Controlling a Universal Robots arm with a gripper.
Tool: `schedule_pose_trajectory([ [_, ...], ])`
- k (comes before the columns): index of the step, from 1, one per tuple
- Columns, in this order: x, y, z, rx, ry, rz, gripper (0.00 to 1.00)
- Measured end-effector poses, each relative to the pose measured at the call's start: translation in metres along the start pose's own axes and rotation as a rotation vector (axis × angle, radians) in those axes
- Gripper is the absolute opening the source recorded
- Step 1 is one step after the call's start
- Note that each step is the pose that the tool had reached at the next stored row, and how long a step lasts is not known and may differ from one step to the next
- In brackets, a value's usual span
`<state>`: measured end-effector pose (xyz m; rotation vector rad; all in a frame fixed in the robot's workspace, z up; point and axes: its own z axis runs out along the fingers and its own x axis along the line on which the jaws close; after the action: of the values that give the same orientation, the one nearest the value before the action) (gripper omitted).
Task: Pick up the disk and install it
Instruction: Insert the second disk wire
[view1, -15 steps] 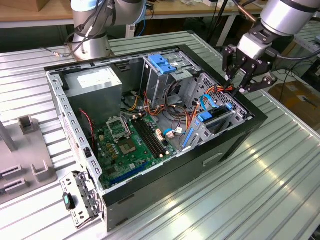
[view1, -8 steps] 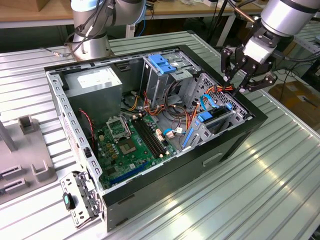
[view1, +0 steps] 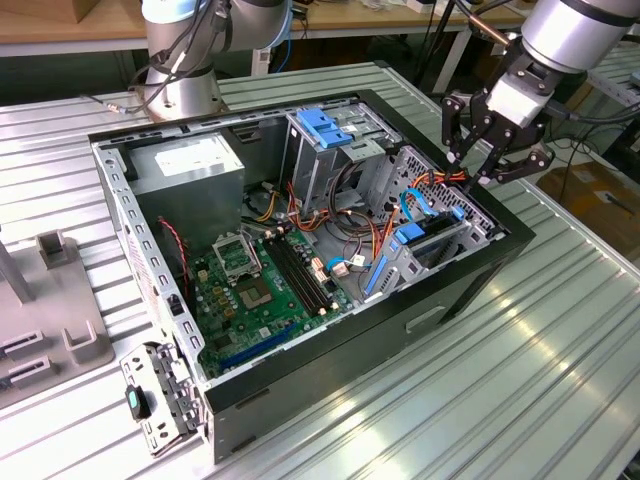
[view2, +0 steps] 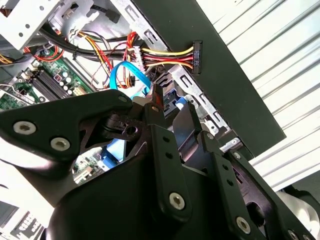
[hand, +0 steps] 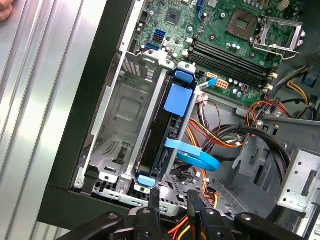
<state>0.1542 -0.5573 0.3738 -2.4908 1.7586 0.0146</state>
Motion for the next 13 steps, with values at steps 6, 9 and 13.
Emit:
schedule_pose_trajectory([
  [6, -0.0004, -0.0007, 0.0000, 0.0000, 0.0001, 0.000, 0.36],
  [9, -0.0005, -0.0027, 0.0002, -0.0001, 0.0000, -0.001, 0.36],
  [13, 0.0005, -0.0085, 0.0005, -0.0003, -0.0003, -0.004, 0.36],
])
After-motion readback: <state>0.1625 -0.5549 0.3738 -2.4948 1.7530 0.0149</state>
